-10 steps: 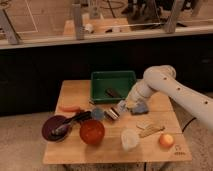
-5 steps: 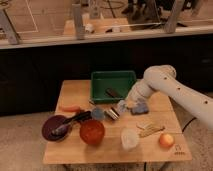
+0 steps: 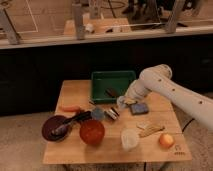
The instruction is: Place towel in tray
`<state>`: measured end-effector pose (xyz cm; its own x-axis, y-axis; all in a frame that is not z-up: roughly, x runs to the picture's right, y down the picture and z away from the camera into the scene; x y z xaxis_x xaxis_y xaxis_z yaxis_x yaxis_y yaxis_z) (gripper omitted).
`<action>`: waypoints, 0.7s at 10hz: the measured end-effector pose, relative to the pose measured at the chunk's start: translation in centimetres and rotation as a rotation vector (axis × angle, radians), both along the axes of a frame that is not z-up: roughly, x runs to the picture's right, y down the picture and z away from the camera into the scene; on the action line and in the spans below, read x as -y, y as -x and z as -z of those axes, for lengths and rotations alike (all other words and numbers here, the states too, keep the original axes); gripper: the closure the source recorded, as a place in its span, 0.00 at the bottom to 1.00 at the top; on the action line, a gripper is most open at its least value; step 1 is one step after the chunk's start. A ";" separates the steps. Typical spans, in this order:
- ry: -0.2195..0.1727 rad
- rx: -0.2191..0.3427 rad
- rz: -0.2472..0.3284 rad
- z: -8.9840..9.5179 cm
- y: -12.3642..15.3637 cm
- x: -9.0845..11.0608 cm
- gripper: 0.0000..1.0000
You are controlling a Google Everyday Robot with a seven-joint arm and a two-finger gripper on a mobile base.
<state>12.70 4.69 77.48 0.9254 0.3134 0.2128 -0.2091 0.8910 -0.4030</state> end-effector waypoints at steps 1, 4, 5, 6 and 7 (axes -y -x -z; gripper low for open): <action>-0.076 -0.015 -0.019 -1.5 -0.5 1.5 1.00; -0.197 -0.019 -0.065 -5.5 -2.2 5.8 1.00; -0.190 -0.009 -0.072 -7.4 -2.4 7.5 0.99; -0.173 -0.005 -0.073 -8.6 -2.6 8.7 0.95; -0.140 0.001 -0.076 -10.1 -3.0 10.3 0.84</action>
